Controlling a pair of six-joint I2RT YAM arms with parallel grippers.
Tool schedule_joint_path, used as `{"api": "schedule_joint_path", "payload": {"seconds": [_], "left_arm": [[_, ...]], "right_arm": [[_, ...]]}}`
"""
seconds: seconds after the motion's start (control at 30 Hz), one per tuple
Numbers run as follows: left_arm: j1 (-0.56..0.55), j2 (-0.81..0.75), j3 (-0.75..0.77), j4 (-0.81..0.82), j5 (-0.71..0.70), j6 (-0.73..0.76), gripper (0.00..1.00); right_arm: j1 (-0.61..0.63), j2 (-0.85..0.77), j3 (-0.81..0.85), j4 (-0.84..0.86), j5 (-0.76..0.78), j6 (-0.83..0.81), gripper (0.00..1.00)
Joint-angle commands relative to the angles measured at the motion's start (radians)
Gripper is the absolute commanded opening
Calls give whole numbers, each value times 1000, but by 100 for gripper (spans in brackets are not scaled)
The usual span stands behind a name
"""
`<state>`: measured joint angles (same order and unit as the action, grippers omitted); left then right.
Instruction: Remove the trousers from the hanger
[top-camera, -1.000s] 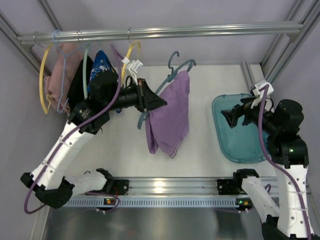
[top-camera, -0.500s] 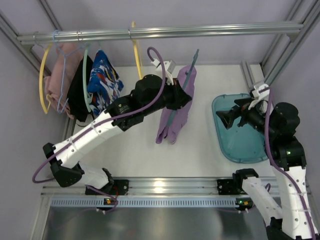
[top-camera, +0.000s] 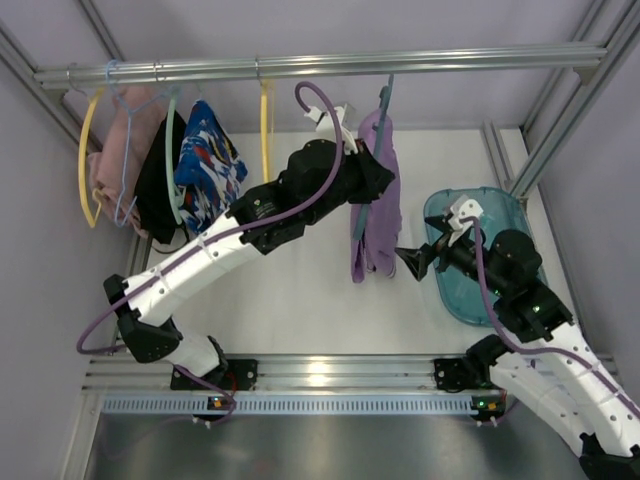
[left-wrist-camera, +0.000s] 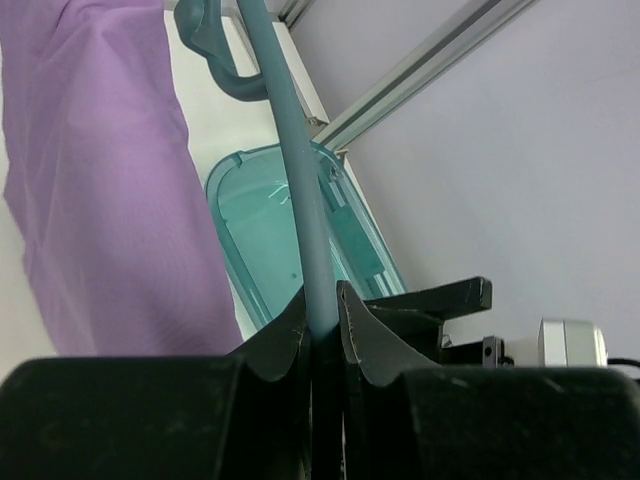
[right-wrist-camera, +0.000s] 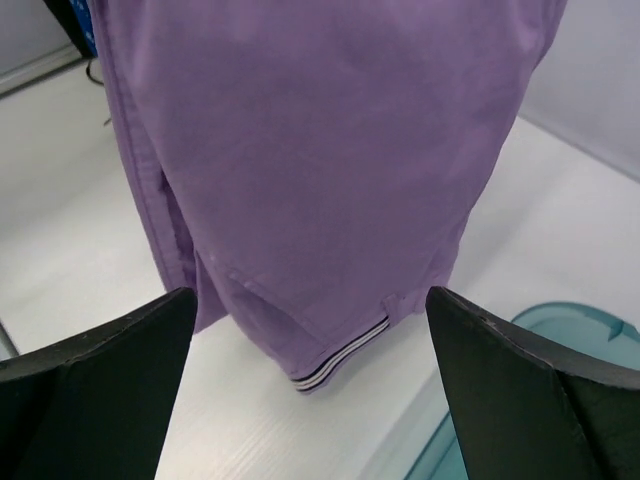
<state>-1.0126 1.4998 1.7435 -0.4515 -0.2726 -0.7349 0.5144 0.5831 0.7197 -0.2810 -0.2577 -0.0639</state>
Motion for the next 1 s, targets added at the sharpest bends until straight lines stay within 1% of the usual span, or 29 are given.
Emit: {"api": "schedule_joint_path", "payload": {"seconds": [0.0,0.1,0.13,0.23,0.3,0.47,0.5,0.6,0.67,0.8,0.87,0.97], "left_arm": [[-1,-3,82,157,-17,-21,0],[-1,16,102,155,-13,-31,0],[-1,20,106,155,-13,-32,0],[-1,33,122,157,-19,-34,0],[-3,36,122,155,-20,-34,0],[-1,45,134,158,-13,-40,0],[-1,46,137,158,-8,-38,0],[-1,43,142,158,6,-29,0],[-1,39,137,158,16,-31,0],[-1,30,123,158,30,-35,0],[-3,20,114,158,30,-31,0],[-1,8,106,160,32,-21,0]], "right_arm": [[88,4,-51,221,98,-31,99],[119,35,-80,273,155,-19,99],[124,58,-78,331,179,-14,99],[154,93,-62,390,175,1,99],[182,122,-45,394,179,-1,99],[217,147,-60,456,173,-17,99],[236,159,-65,463,202,-22,99],[239,178,-71,500,248,-43,99],[239,190,-71,522,253,-47,99],[237,213,-71,562,394,-73,99],[233,207,-68,554,408,-96,99],[222,176,-63,536,374,-102,100]]}}
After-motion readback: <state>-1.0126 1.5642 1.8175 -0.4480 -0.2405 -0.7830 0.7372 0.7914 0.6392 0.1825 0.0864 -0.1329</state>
